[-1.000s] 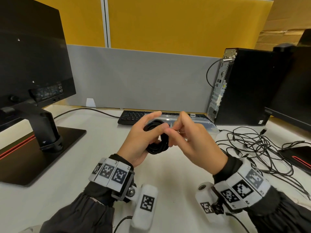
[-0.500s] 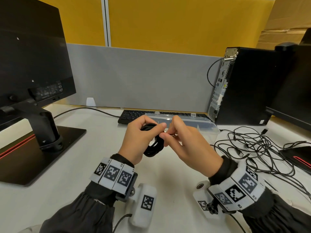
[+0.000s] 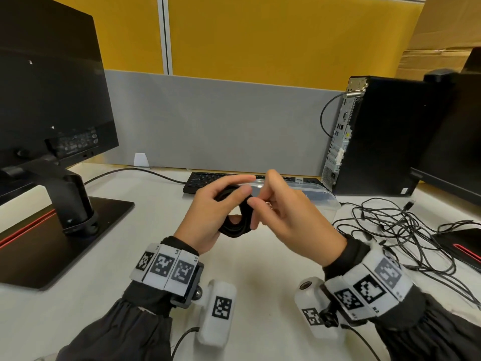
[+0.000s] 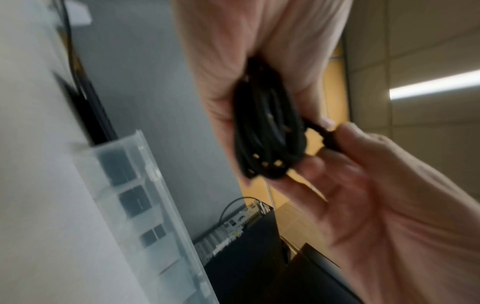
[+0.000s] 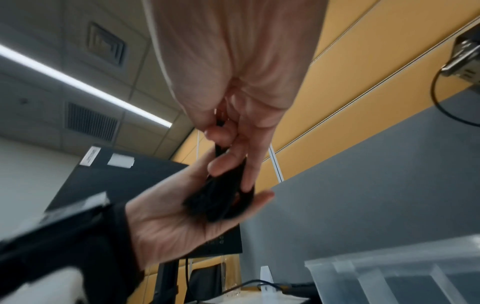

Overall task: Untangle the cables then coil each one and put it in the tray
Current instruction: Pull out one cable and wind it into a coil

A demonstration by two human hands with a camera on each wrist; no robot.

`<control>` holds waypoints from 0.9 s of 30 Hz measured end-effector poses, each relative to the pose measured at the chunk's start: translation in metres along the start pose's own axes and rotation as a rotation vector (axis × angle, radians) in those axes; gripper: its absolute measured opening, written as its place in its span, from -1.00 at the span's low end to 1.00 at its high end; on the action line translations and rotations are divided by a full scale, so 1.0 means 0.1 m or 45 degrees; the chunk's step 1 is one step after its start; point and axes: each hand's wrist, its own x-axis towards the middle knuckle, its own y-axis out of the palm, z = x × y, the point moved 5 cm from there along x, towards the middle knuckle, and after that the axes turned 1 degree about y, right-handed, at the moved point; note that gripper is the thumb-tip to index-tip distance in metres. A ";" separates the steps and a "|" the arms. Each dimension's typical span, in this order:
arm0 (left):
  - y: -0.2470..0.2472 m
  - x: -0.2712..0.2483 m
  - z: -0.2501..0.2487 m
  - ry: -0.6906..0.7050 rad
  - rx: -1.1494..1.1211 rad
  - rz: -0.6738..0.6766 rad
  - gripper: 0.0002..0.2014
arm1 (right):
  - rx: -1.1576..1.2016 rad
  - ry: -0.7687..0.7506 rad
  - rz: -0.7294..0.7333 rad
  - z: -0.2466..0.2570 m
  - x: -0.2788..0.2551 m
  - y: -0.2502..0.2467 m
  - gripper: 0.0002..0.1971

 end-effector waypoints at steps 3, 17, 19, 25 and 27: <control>0.00 -0.01 -0.01 -0.032 0.032 0.093 -0.73 | 0.119 0.004 0.014 0.00 -0.02 -0.05 -0.77; -0.05 -0.02 -0.08 0.263 0.292 -0.248 -0.97 | -0.096 -0.090 0.062 0.03 -0.07 0.03 -0.66; -0.08 -0.01 -0.07 0.258 0.258 -0.336 -0.95 | -0.112 -0.058 0.058 0.00 -0.07 0.05 -0.68; -0.15 -0.02 -0.04 0.277 0.122 -0.539 -0.93 | 0.232 0.261 0.118 -0.19 0.03 0.15 -0.90; -0.15 -0.02 -0.03 0.273 0.078 -0.571 -0.94 | 0.469 0.437 0.139 -0.24 0.05 0.18 -0.94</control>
